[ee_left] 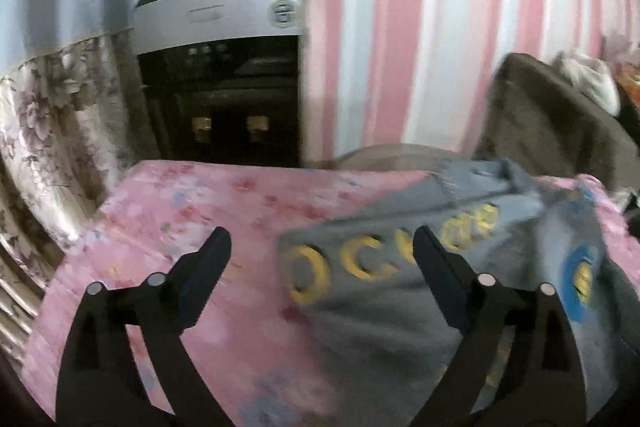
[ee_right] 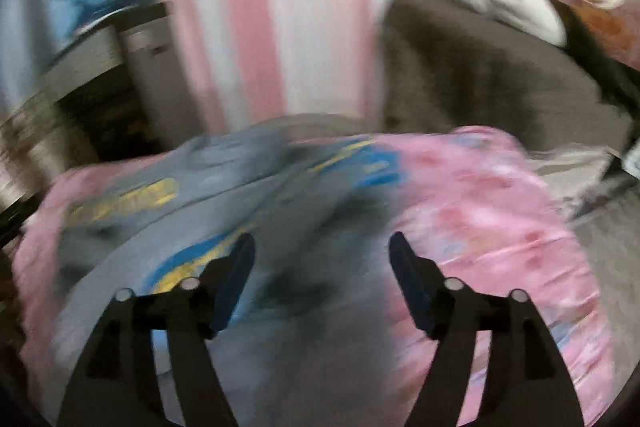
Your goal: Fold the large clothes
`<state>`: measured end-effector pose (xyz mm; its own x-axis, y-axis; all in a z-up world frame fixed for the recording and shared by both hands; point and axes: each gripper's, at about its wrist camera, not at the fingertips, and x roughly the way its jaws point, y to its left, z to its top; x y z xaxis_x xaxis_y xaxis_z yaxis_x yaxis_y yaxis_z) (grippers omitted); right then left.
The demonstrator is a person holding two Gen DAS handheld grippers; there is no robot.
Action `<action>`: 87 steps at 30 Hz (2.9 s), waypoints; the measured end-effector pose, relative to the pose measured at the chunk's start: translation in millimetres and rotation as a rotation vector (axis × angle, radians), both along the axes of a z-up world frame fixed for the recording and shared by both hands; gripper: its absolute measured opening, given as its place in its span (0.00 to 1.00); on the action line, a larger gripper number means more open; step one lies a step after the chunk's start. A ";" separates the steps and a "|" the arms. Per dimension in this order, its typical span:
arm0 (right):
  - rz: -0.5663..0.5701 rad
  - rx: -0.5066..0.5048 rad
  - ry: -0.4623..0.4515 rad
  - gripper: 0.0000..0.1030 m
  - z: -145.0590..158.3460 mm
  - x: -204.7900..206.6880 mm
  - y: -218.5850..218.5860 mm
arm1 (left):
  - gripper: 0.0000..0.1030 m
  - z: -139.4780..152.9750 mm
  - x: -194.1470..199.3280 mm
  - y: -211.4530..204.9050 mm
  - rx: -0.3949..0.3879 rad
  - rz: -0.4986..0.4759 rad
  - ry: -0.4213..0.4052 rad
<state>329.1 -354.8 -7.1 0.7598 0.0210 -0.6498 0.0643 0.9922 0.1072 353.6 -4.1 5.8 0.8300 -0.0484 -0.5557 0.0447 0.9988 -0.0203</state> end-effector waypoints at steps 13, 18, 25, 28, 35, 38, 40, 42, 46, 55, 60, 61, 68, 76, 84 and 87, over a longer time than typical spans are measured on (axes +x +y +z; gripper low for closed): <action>0.055 -0.032 0.201 0.56 -60.8 18.4 87.7 | 0.96 -1.1 -95.7 -25.2 0.011 -0.110 -0.069; 0.065 -0.104 0.099 0.07 -38.0 -8.3 92.4 | 0.96 2.2 -100.9 -8.1 0.020 -0.095 -0.070; -0.228 -0.284 -0.075 0.06 19.5 -93.0 -10.1 | 0.96 20.7 -99.1 23.8 0.037 -0.032 -0.094; -0.424 -0.393 0.023 0.13 18.4 -118.5 -78.0 | 0.97 20.5 -92.5 30.3 0.029 -0.020 -0.073; -0.618 -0.360 -0.181 0.79 80.5 -179.6 -112.8 | 0.97 19.4 -69.8 18.4 0.009 -0.035 -0.042; -0.372 -0.150 -0.296 0.83 102.0 -159.0 -82.7 | 0.97 22.3 -56.8 10.5 -0.001 -0.032 -0.049; -0.208 -0.058 -0.253 0.83 95.4 -115.3 -56.6 | 0.97 20.8 -45.1 6.3 -0.005 -0.027 -0.041; -0.088 -0.045 -0.238 0.83 82.1 -68.8 -26.3 | 0.97 16.8 -29.7 4.2 -0.012 -0.016 -0.022; 0.002 -0.061 -0.123 0.80 26.6 30.7 17.0 | 0.97 11.5 -1.1 2.6 -0.001 0.000 -0.004; 0.022 0.005 0.094 0.78 -61.6 124.5 52.2 | 0.97 -20.1 33.0 10.8 -0.032 0.036 0.044; 0.114 0.023 0.131 0.35 -70.0 125.7 68.7 | 0.97 -26.4 37.1 23.7 -0.045 0.053 0.054; 0.097 0.028 0.113 0.34 -64.8 118.6 66.2 | 0.97 -25.8 36.6 25.2 -0.039 0.054 0.054; -0.139 -0.003 -0.036 0.26 -11.0 47.7 4.6 | 0.97 -12.4 31.3 11.1 -0.053 -0.008 0.058; -0.095 -0.011 0.178 0.40 -65.3 67.4 -6.3 | 0.97 -73.0 73.6 -38.0 0.235 -0.013 0.227; -0.075 -0.089 0.160 0.68 -60.1 56.5 0.6 | 0.94 -63.2 64.3 -21.3 0.343 0.131 0.123; -0.096 -0.060 0.091 0.70 -43.8 36.7 -6.2 | 0.89 -44.9 49.3 -4.2 0.221 0.112 0.095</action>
<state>365.8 -361.0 -50.9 0.6942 -0.0900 -0.7142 0.1663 0.9854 0.0374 402.9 -8.4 -39.0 0.7667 0.1720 -0.6185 -0.0579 0.9780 0.2002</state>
